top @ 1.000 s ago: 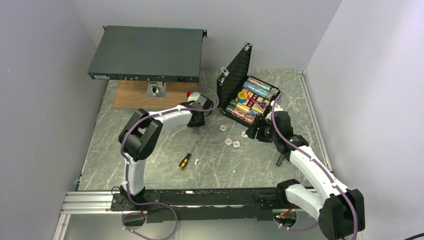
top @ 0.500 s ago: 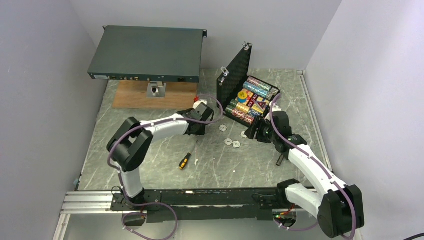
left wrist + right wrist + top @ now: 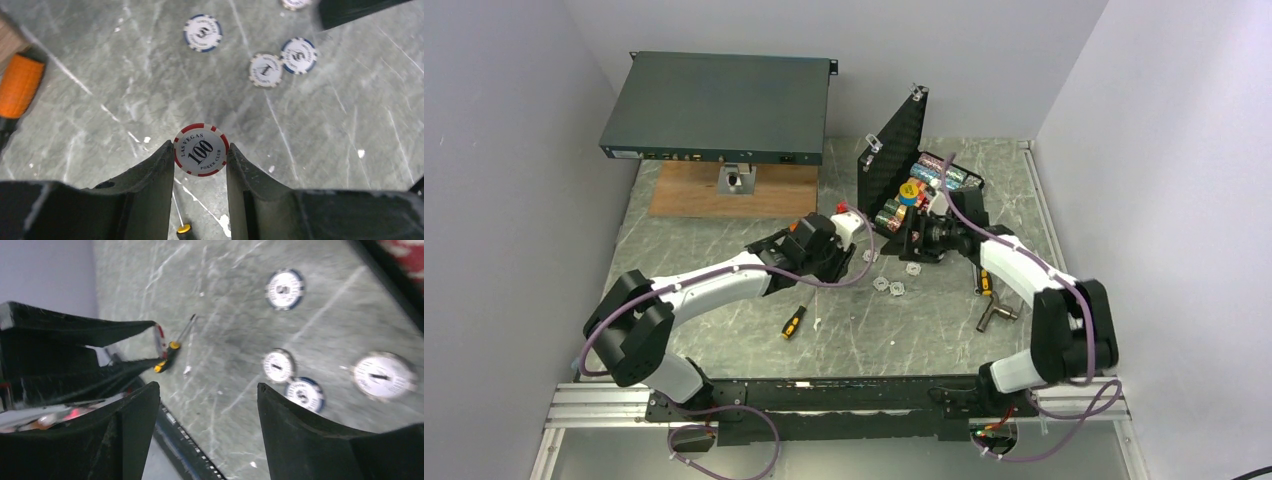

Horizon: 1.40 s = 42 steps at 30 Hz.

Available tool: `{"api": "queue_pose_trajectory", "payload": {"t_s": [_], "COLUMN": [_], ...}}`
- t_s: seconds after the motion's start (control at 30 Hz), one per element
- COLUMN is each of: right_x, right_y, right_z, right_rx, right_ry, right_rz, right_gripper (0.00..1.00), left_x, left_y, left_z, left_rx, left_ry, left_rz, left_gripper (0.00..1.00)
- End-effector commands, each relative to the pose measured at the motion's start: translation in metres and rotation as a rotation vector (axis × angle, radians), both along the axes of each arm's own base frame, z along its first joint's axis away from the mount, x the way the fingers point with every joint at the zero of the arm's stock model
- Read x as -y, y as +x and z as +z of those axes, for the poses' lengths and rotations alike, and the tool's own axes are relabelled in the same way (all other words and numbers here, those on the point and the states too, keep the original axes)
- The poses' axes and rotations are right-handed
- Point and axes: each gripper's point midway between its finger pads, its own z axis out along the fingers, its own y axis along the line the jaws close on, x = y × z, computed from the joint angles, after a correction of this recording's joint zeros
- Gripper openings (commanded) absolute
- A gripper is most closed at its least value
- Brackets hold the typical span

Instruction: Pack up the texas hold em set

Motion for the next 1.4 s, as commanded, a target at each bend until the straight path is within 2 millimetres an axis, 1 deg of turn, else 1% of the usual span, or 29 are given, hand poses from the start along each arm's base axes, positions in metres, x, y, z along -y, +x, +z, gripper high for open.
{"api": "queue_pose_trajectory", "payload": {"t_s": [0.0,0.07,0.1,0.17,0.33,0.43,0.57,0.67,0.83,0.87,0.9,0.93,1.0,1.03,1.07,1.13,1.17,1.23,1.3,1.37], "right_x": [-0.045,-0.055,-0.058,-0.068,-0.086,-0.095,-0.101,-0.103,-0.102,-0.103,-0.101,-0.098,-0.086,-0.077,-0.065,-0.030,-0.011,0.029,0.066,0.093], "right_y": [-0.003,-0.002,-0.003,-0.010,-0.025,-0.034,-0.048,-0.053,-0.056,-0.056,-0.055,-0.054,-0.046,-0.040,-0.033,-0.019,-0.008,0.004,0.011,0.016], "right_z": [0.027,0.023,0.019,0.014,-0.005,-0.010,-0.018,-0.020,-0.022,-0.020,-0.020,-0.021,-0.025,-0.026,-0.030,-0.047,-0.052,-0.059,-0.056,-0.048], "right_rx": [-0.022,-0.043,-0.060,-0.093,-0.168,-0.202,-0.245,-0.261,-0.273,-0.279,-0.282,-0.279,-0.272,-0.261,-0.253,-0.247,-0.222,-0.181,-0.152,-0.126], "right_ry": [0.221,0.235,0.242,0.262,0.234,0.244,0.275,0.307,0.319,0.333,0.339,0.334,0.305,0.286,0.258,0.114,0.009,-0.216,-0.377,-0.478], "right_rz": [0.179,0.203,0.215,0.261,0.329,0.353,0.374,0.376,0.350,0.342,0.329,0.310,0.246,0.204,0.147,-0.016,-0.098,-0.257,-0.420,-0.547], "right_gripper": [0.73,0.72,0.70,0.69,0.66,0.60,0.48,0.38,0.04,0.00,0.00,0.00,0.00,0.00,0.00,0.00,0.00,0.00,0.00,0.00], "left_x": [0.025,0.030,0.032,0.033,0.035,0.035,0.035,0.036,0.035,0.035,0.034,0.033,0.028,0.026,0.024,0.021,0.018,0.011,0.006,0.003], "left_y": [-0.013,-0.019,-0.021,-0.024,-0.028,-0.029,-0.028,-0.028,-0.027,-0.026,-0.025,-0.024,-0.020,-0.020,-0.020,-0.024,-0.025,-0.026,-0.028,-0.031], "left_z": [0.019,0.022,0.023,0.022,0.013,0.010,0.010,0.008,0.006,0.007,0.008,0.010,0.016,0.020,0.027,0.038,0.046,0.051,0.053,0.055], "left_rx": [0.058,0.059,0.063,0.086,0.078,0.073,0.077,0.069,0.061,0.061,0.064,0.056,0.061,0.065,0.069,0.061,0.061,0.037,0.010,-0.013], "left_ry": [-0.049,-0.070,-0.072,-0.052,-0.011,-0.005,-0.001,0.004,-0.002,-0.010,-0.012,-0.023,-0.038,-0.052,-0.077,-0.135,-0.165,-0.199,-0.227,-0.259], "left_rz": [-0.204,-0.232,-0.238,-0.269,-0.292,-0.292,-0.290,-0.290,-0.268,-0.257,-0.245,-0.213,-0.157,-0.137,-0.122,-0.108,-0.093,-0.051,-0.018,0.003], "left_gripper": [0.10,0.10,0.09,0.09,0.06,0.06,0.05,0.05,0.06,0.08,0.12,0.21,0.42,0.51,0.59,0.71,0.74,0.77,0.79,0.79]}}
